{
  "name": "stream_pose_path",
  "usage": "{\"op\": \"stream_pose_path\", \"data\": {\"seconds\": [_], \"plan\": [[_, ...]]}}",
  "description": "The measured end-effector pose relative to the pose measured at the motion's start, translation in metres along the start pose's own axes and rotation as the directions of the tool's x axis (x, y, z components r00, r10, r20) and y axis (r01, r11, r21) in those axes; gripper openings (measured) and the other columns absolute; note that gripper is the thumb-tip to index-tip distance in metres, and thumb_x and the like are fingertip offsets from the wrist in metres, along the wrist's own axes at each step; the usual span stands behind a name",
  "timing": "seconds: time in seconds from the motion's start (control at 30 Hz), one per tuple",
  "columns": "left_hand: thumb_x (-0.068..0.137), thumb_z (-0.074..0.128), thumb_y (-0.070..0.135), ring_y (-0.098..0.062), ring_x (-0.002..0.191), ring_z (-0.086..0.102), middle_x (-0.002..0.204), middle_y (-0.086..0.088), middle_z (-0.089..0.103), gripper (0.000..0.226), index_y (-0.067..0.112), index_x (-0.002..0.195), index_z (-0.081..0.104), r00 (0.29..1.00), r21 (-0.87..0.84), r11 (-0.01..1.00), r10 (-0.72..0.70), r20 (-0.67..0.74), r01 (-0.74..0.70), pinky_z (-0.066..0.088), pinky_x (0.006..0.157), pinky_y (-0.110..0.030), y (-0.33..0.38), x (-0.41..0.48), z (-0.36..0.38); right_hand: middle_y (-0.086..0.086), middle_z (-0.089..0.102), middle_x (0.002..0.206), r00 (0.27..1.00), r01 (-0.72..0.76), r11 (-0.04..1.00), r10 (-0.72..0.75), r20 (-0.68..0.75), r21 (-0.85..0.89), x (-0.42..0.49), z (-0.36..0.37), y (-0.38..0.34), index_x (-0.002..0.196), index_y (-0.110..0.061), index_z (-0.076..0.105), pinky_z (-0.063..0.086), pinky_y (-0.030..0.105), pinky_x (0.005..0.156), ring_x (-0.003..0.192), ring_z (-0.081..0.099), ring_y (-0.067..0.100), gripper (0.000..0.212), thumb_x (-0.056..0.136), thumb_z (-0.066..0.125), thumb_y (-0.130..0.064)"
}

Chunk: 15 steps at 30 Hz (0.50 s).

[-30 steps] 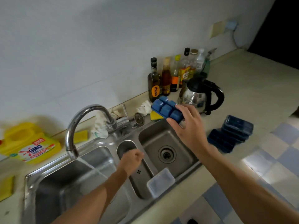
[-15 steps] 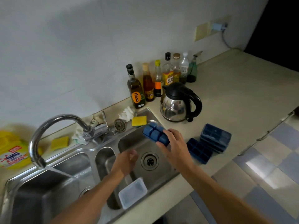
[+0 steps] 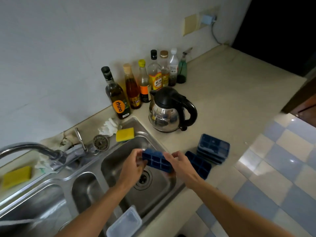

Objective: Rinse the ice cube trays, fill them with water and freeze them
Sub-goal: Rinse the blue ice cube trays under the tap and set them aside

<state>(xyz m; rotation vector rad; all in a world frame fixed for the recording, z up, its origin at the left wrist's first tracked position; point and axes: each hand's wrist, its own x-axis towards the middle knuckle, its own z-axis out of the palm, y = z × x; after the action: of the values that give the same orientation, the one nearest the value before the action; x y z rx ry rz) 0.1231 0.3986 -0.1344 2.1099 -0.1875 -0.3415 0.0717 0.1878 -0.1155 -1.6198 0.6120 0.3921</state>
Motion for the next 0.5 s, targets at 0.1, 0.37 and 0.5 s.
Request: {"op": "stream_pose_path", "data": {"seconds": [0.1, 0.37, 0.5], "plan": [[0.095, 0.068, 0.024, 0.002, 0.092, 0.068, 0.1, 0.013, 0.071, 0.02, 0.039, 0.104, 0.058, 0.998, -0.107, 0.992, 0.063, -0.03, -0.066, 0.056, 0.075, -0.017, 0.023, 0.014, 0.015, 0.016, 0.075, 0.097, 1.0, 0.005, 0.998, -0.007, 0.025, 0.069, -0.003, -0.022, -0.008, 0.109, -0.009, 0.063, 0.062, 0.045, 0.073, 0.077, 0.074, 0.028, 0.066, 0.087, 0.062, -0.071], [0.101, 0.06, 0.016, -0.011, 0.079, 0.073, 0.1, -0.001, 0.071, 0.019, 0.021, 0.118, 0.065, 0.992, -0.195, 0.98, -0.007, 0.125, 0.031, 0.059, 0.062, -0.022, 0.077, 0.041, 0.066, -0.004, 0.056, 0.063, 0.95, 0.118, 0.746, -0.277, -0.144, -0.655, -0.019, -0.103, -0.02, 0.069, -0.021, 0.051, 0.033, 0.023, 0.045, 0.053, 0.051, 0.011, 0.046, 0.099, 0.053, -0.056], [0.101, 0.058, 0.014, -0.009, 0.076, 0.073, 0.099, 0.001, 0.071, 0.018, 0.019, 0.116, 0.068, 0.984, -0.101, 0.992, -0.054, 0.17, 0.072, 0.061, 0.063, -0.026, 0.079, 0.033, 0.096, -0.001, 0.072, 0.1, 0.942, 0.128, 0.702, -0.306, -0.134, -0.7, -0.029, -0.125, -0.004, 0.121, -0.024, 0.065, 0.048, 0.028, 0.061, 0.081, 0.065, 0.015, 0.041, 0.098, 0.054, -0.056]]}}
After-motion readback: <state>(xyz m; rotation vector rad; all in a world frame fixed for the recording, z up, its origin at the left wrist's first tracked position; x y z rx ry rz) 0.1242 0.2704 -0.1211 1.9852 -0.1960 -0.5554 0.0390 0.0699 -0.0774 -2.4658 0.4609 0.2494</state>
